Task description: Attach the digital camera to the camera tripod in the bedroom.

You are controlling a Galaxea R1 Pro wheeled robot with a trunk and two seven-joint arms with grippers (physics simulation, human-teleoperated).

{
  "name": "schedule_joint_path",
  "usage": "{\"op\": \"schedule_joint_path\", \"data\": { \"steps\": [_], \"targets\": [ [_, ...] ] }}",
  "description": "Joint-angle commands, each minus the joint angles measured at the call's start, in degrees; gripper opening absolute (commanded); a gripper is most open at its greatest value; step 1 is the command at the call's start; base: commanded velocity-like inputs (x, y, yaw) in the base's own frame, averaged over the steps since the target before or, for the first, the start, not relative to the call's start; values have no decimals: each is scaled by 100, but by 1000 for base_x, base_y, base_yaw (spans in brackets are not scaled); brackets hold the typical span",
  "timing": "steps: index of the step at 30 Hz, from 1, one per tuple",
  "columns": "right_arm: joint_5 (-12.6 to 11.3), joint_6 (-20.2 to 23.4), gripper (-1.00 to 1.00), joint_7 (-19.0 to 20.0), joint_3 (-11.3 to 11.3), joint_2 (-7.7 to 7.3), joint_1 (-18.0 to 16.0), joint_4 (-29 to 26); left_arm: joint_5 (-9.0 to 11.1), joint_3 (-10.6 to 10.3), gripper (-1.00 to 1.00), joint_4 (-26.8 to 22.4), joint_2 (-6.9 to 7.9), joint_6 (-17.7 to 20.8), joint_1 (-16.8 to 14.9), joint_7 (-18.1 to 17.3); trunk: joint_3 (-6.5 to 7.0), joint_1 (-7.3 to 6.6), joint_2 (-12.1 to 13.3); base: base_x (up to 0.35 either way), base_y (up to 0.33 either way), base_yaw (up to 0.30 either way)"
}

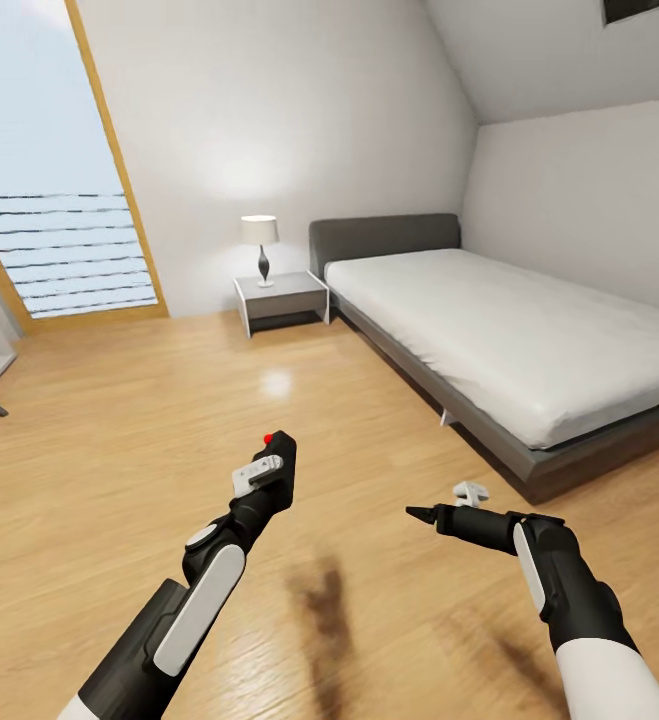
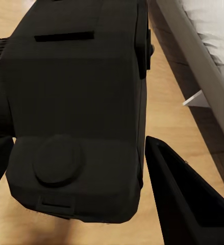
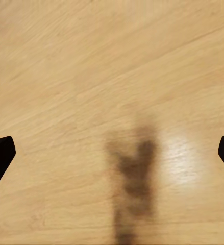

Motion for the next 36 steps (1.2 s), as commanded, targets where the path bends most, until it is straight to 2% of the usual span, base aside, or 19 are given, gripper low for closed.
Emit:
{"op": "schedule_joint_path", "data": {
  "steps": [1, 17, 36],
  "targets": [
    [51, 12, 100, 54, -14, 3, -4, -5, 26, -8, -100, -8, 4, 16, -5, 30, 18, -3, -1, 0, 0, 0],
    [60, 22, 100, 67, -13, 0, -4, -5, 26, -26, -100, -16, -3, 12, -5, 39, 372, -45, 21, 0, 0, 0],
    [60, 9, 100, 67, -16, -5, -4, -11, 26, -16, -100, -16, -5, 22, -5, 62, 713, -462, 783, 0, 0, 0]
  ]
}}
